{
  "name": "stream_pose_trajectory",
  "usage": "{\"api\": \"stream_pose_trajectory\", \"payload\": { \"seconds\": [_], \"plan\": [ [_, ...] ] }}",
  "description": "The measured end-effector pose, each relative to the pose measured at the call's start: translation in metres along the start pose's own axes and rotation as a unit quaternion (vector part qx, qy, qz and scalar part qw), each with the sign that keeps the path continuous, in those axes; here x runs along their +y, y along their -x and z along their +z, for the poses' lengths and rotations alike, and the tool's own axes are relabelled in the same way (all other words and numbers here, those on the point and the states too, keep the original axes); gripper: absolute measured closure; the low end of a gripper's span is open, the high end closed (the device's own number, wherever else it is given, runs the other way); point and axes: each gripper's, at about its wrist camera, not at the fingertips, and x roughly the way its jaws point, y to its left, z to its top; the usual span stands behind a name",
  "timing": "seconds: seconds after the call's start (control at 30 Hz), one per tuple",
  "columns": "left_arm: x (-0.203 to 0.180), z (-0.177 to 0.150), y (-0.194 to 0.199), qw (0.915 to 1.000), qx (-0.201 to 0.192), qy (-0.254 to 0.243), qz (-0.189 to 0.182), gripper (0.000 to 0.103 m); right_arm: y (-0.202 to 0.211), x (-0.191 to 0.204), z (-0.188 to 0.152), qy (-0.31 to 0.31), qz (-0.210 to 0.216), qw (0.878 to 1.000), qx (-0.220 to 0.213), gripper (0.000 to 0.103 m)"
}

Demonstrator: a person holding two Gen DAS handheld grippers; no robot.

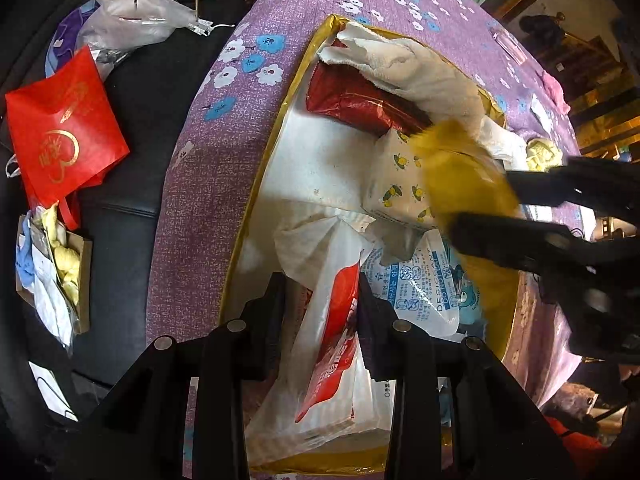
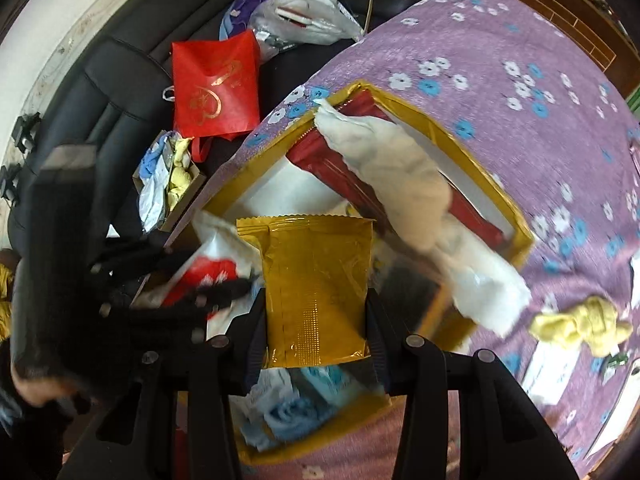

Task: Organize soft objects
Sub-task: 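Open both grippers to drop the two packets into the foam box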

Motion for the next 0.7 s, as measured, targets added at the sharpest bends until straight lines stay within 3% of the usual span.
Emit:
{"api": "stream_pose_trajectory", "payload": {
  "seconds": [0.7],
  "plan": [
    [0.001, -0.004, 0.001, 1.0000, -0.006, 0.003, -0.003, 0.070, -0.023, 0.000, 0.025, -0.010, -0.009, 1.000, -0.010, 0.059]
  ]
}}
